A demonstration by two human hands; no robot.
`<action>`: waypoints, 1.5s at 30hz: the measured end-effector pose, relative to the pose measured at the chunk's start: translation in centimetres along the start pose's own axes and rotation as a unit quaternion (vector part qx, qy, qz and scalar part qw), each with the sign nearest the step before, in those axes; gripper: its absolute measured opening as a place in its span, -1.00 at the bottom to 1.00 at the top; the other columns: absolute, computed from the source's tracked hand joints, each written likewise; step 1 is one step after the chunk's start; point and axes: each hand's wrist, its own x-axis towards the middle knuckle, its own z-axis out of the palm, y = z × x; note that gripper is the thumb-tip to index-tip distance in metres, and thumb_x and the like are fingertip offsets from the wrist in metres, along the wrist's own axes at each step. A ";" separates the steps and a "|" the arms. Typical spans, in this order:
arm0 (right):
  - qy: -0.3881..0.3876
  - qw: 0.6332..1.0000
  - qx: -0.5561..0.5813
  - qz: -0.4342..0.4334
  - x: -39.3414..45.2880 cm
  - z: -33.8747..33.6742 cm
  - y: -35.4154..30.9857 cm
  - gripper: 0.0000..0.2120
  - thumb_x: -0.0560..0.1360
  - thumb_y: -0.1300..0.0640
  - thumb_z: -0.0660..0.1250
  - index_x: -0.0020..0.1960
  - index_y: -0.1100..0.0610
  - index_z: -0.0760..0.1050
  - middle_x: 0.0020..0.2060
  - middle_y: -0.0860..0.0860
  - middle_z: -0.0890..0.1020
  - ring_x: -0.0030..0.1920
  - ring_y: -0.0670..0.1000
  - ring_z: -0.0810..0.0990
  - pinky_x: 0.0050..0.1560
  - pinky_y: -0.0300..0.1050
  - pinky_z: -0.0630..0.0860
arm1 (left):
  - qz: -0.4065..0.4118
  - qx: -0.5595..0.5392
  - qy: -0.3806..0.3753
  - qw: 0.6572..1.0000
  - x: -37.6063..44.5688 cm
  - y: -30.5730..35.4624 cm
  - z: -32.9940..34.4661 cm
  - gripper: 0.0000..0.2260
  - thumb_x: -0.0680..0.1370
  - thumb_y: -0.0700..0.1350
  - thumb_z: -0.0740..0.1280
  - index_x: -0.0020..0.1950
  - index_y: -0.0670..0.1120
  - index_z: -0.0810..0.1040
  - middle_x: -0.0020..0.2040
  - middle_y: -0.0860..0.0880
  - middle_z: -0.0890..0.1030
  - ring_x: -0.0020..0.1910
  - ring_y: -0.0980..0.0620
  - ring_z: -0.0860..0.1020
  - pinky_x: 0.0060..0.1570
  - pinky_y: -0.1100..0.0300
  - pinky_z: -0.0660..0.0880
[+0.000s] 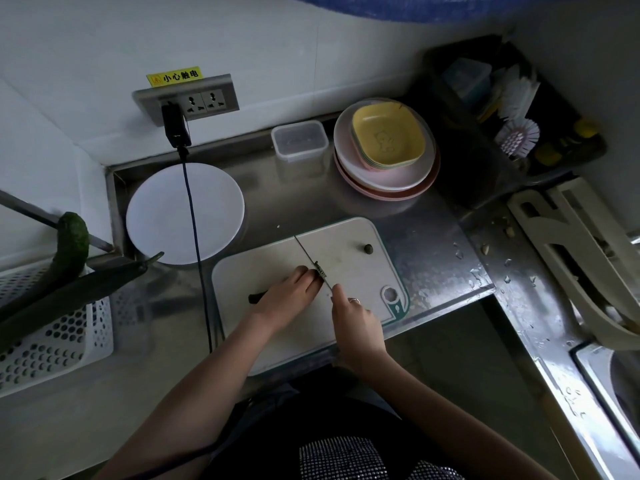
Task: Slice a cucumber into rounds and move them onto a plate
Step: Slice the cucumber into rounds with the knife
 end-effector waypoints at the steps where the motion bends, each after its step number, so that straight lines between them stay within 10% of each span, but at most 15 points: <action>1: -0.004 1.000 -0.003 0.001 0.0 0.1 0.1 -0.78 0.60 0.25 0.08 0.22 0.09 0.17 -0.24 0.09 0.49 -0.27 0.20 0.58 -0.33 0.01 0.48 | 0.004 0.002 -0.004 1.000 0.0 0.1 -0.2 -0.51 0.06 -0.33 0.60 -0.04 -0.25 0.62 -0.13 -0.16 0.59 -0.11 -0.14 0.57 -0.50 0.15 0.51; 30: -0.041 0.998 -0.044 0.006 0.4 1.0 1.1 -0.75 0.59 0.26 0.11 0.24 0.11 0.21 -0.11 0.15 0.58 -0.16 0.23 0.62 -0.20 0.11 0.56 | 0.015 -0.029 -0.009 0.999 -0.5 -0.4 0.8 -0.47 0.19 -0.36 0.51 0.07 -0.19 0.37 -0.01 -0.17 0.58 0.01 -0.18 0.58 -0.45 0.07 0.58; 45: 0.015 0.999 0.039 0.030 0.2 -0.1 0.8 -0.94 0.64 0.15 0.03 0.09 0.12 0.22 -0.27 0.16 0.53 -0.28 0.25 0.57 -0.31 0.09 0.51 | 0.036 -0.034 0.094 0.994 -0.7 -0.6 0.6 -0.64 0.20 -0.36 0.52 -0.02 -0.24 0.63 -0.09 -0.13 0.61 0.02 -0.05 0.45 -0.40 0.18 0.55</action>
